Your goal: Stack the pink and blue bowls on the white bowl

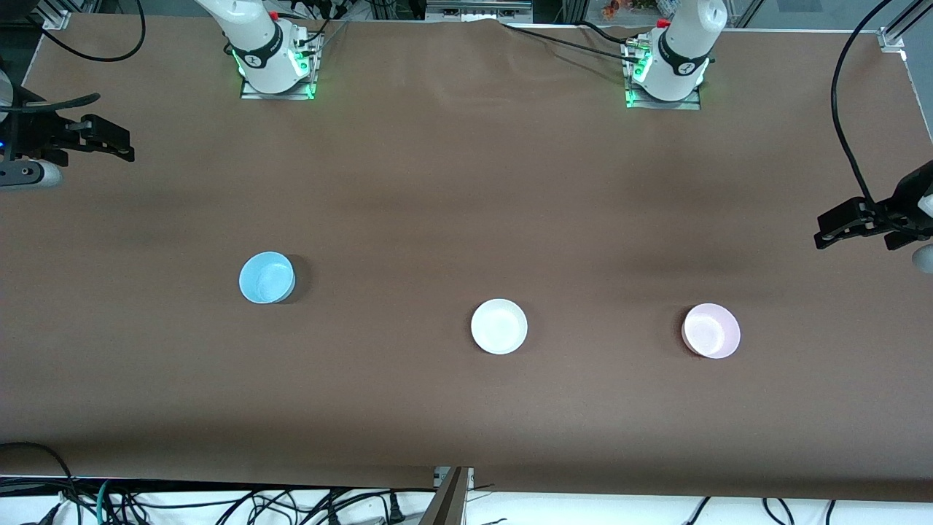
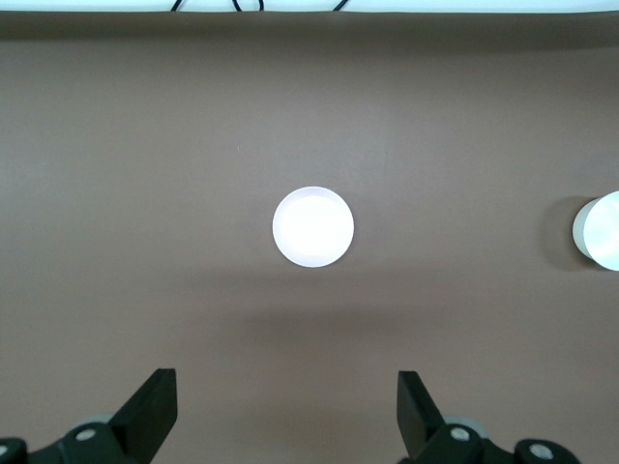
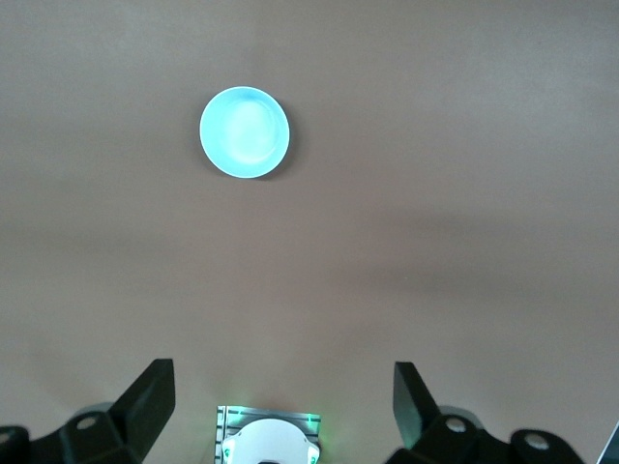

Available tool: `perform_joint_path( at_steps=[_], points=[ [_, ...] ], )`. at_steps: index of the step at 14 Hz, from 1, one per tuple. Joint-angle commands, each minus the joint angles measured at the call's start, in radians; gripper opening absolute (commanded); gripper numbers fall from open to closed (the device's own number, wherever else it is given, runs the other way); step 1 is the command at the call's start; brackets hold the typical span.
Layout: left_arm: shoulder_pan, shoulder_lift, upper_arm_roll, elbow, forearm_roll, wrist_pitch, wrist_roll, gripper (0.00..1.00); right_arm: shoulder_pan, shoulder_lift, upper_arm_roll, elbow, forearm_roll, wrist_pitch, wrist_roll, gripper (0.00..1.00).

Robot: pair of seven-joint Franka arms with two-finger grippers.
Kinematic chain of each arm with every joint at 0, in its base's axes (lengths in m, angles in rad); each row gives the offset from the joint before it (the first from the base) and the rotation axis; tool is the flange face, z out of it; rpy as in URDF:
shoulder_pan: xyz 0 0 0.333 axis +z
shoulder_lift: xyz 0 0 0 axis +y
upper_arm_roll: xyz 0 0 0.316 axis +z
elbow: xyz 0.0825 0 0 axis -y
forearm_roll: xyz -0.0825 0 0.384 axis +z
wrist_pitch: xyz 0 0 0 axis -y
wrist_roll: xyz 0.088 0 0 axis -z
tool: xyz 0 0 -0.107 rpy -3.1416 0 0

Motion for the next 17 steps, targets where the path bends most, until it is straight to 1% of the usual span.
perform_joint_path(
  at_steps=[1,8,10,14,17],
  points=[
    [-0.001,-0.003,0.001,-0.009,0.022,0.015,0.017,1.0,-0.01,0.011,0.001,0.028,0.016,-0.008,-0.016,1.0],
    [0.007,0.009,0.002,-0.004,0.005,0.017,0.003,1.0,-0.008,0.017,0.003,0.028,0.014,-0.005,-0.017,1.0],
    [0.022,0.009,0.005,-0.016,-0.064,0.018,-0.048,1.0,-0.007,0.017,0.003,0.028,0.016,-0.003,-0.016,1.0],
    [0.037,0.006,0.005,-0.046,-0.055,0.021,-0.036,1.0,-0.005,0.022,0.003,0.028,0.016,-0.001,-0.011,1.0],
    [0.046,0.01,0.005,-0.062,-0.052,0.067,-0.036,1.0,-0.007,0.031,0.003,0.029,0.019,0.0,-0.002,1.0]
  ],
)
